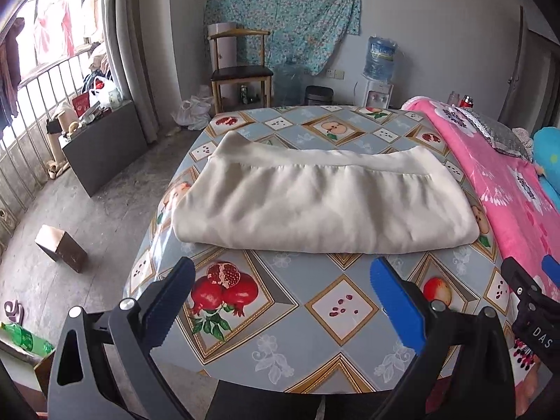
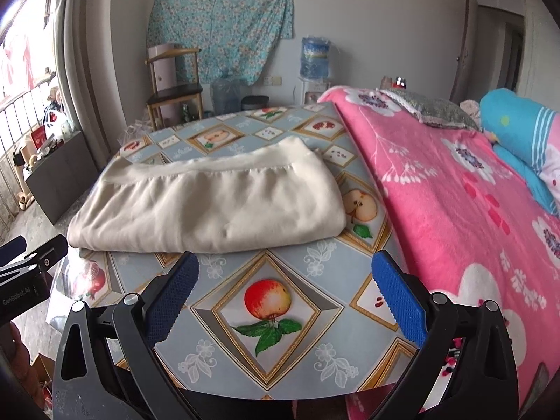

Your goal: Fold large clothes

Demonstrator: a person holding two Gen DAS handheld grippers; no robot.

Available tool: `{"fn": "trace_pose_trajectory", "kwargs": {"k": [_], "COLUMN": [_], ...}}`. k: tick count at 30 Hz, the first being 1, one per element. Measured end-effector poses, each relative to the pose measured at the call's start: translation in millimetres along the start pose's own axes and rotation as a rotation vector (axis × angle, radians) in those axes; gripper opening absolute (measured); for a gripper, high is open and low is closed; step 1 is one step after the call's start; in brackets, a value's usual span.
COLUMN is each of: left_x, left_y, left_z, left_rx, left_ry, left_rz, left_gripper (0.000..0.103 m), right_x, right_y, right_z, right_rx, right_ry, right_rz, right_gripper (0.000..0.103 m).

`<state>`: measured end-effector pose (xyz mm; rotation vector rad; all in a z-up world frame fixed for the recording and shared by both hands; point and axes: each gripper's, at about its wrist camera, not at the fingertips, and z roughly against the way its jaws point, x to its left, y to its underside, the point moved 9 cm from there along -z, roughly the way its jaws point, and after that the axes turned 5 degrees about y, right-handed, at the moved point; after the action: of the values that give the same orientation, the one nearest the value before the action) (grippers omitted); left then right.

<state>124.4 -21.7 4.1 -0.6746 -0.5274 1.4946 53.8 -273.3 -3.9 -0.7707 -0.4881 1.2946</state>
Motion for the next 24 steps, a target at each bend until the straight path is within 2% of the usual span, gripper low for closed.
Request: {"fn": "trace_pose_trajectory", "kwargs": {"k": [3, 7, 14, 20, 24], "left_x": [7, 12, 20, 15, 11], "left_y": [1, 3, -3, -8, -10], "left_z": [-7, -16, -24, -31, -34], "left_rx": [0.014, 0.039, 0.040, 0.049, 0.051], "left_ry": [-0.053, -0.070, -0.043, -0.028, -0.026], "left_rz": [-0.002, -0.004, 0.050, 0.038, 0.015], "left_gripper": [0.098, 0.098, 0.098, 0.098, 0.098], "right_x": [2, 10, 24, 25, 26], "right_y": [2, 5, 2, 2, -1], "right_z": [-4, -10, -15, -28, -28], "right_rx": [0.017, 0.038, 0.033, 0.087, 0.085], "right_ry": [0.005, 0.010, 0.044, 0.068, 0.060], "right_rz": [0.003, 0.012, 0.072, 0.070, 0.064], "right_gripper": [0.096, 0.096, 0.096, 0.096, 0.096]}}
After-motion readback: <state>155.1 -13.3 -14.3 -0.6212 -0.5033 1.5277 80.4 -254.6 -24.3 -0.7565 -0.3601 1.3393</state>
